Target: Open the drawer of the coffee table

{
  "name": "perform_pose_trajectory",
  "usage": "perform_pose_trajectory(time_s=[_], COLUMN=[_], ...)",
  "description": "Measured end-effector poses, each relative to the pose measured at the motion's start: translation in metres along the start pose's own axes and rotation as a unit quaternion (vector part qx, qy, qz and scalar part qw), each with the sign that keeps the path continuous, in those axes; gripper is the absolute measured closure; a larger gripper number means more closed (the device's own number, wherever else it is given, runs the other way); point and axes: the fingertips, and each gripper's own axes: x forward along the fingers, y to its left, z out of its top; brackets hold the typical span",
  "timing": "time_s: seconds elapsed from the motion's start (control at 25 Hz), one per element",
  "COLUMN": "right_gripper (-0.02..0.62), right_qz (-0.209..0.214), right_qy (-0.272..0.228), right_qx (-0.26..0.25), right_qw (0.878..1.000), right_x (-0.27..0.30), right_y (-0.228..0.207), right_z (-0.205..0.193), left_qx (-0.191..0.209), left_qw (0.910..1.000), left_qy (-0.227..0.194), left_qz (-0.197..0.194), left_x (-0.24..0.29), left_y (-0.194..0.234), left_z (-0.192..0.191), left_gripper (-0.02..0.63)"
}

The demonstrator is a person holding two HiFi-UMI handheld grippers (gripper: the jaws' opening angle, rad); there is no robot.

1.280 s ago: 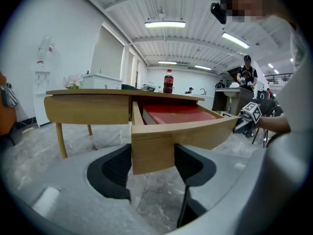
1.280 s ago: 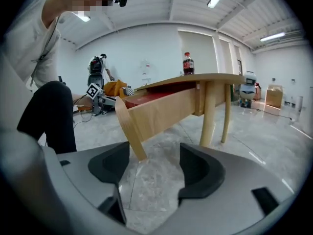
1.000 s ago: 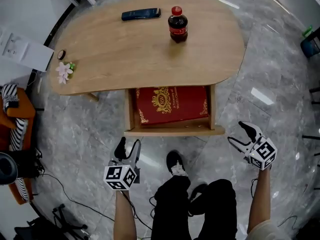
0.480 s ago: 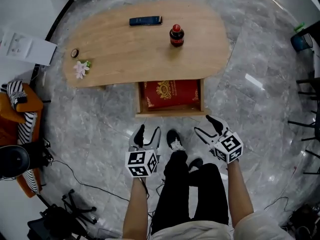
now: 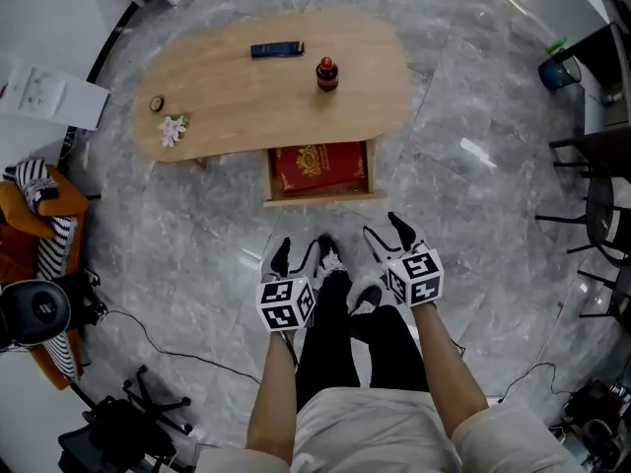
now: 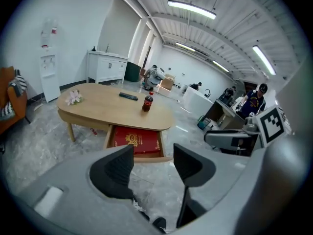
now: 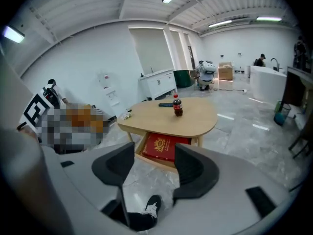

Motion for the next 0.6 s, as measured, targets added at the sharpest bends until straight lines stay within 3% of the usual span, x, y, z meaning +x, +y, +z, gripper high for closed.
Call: perform_pose_trajectory(time_s=[0.24,0.32,0.4,0.52,0.6], right_gripper=[0.336,0.339,0.342,0.354,0.373], right_qz=[-0.014,-0.01,-0.006,-0.01,-0.009], right_qy=[-0.002,-0.009,-0.015,-0.029,-0.043], right_qx=[-0.004,-0.006,-0.005,0.028,0.049], right_qw=[1.0,1.0,1.0,0.999,0.998], right_x=[-0.067,-0.092,-0.117,-0.153,-0.168], right_y=[0.052,0.069,0.082,0.092,0.096], right_z=[0.037,0.042,0.043,0.039,0.04], left_qx=[-0.031,-0.046,-0.036,-0.01,-0.015], left_qw=[0.9985,0.9979,0.9983,0.9988,0.998], left_qy=[-0.017,-0.027,-0.035,-0.045,-0.06], left_qz=[0.042,0.037,0.029,0.019,0.012], left_x=[-0.077,-0.099,-0.12,-0.146,-0.159], left_y=[-0.038,-0.054,-0.071,-0.093,-0.105], left_z=[0.022,0.028,0.033,0.039,0.046], left_gripper=[0.356,0.364,0.37,0.381,0.391])
